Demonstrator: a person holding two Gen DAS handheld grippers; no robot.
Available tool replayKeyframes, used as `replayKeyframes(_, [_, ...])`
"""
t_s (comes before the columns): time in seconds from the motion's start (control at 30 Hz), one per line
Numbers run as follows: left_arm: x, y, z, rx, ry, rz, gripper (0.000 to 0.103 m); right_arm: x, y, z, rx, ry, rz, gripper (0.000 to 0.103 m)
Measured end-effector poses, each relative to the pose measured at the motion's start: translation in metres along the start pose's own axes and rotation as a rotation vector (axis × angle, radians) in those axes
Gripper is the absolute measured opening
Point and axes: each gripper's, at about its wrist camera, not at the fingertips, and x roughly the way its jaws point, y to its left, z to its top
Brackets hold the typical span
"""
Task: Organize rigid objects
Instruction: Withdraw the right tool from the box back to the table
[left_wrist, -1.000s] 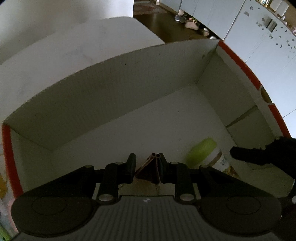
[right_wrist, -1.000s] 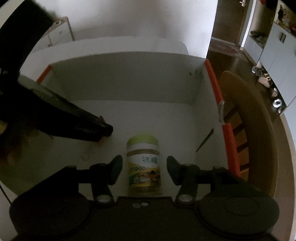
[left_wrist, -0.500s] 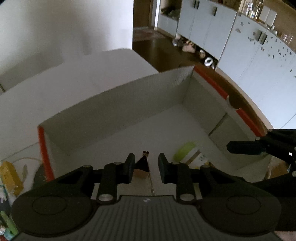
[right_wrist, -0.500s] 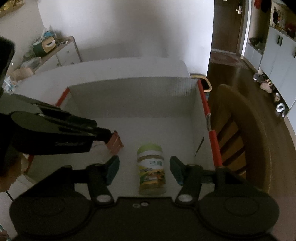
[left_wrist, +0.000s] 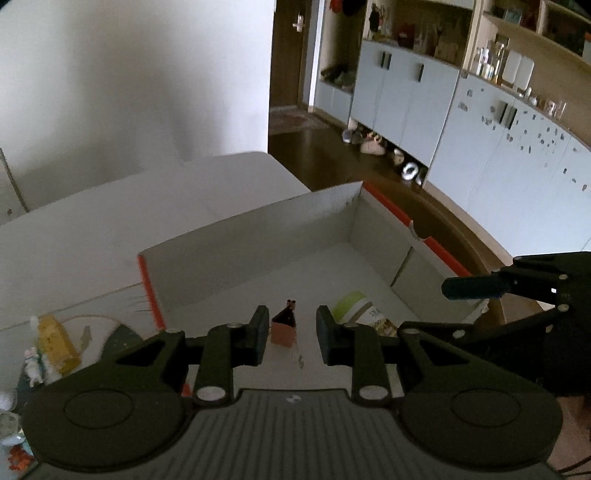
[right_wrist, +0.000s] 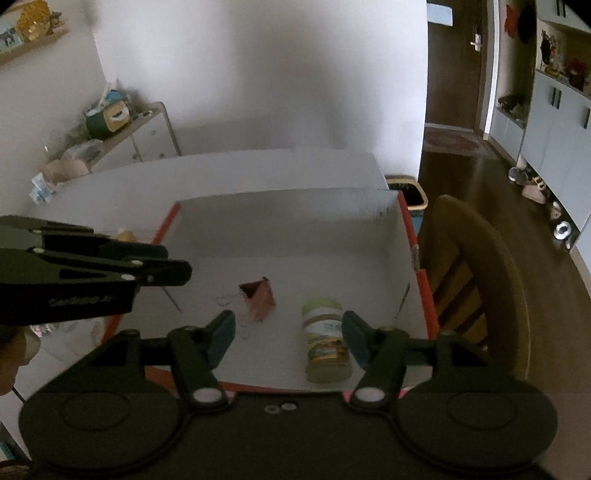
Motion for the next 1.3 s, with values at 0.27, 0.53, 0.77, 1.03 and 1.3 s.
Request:
replayKeyframes(0.27, [-0.042, 0.016, -0.020, 0.000, -0.078, 0.017, 0.062, -0.014, 0.029, -0.002, -0.008, -0.048, 0.016, 0.072])
replayKeyframes(0.53, [-0.075, 0.042, -0.039, -0.010, -0.131, 0.024, 0.069, -0.020, 0.066, -0.003, 0.004, -0.096, 0.043, 0.083])
replayKeyframes(0.77, [-0.101, 0.072, -0.058, -0.022, -0.170, 0.027, 0.075, -0.024, 0.100, -0.006, 0.022, -0.147, 0.072, 0.097])
replayKeyframes(1.03, [-0.130, 0.115, -0.086, -0.038, -0.210, 0.035, 0.083, -0.026, 0.146, -0.011, 0.039, -0.210, 0.118, 0.102])
replayKeyframes(1.3, [-0.151, 0.165, -0.116, -0.081, -0.213, 0.052, 0.091, -0.019, 0.191, -0.014, 0.044, -0.218, 0.129, 0.103])
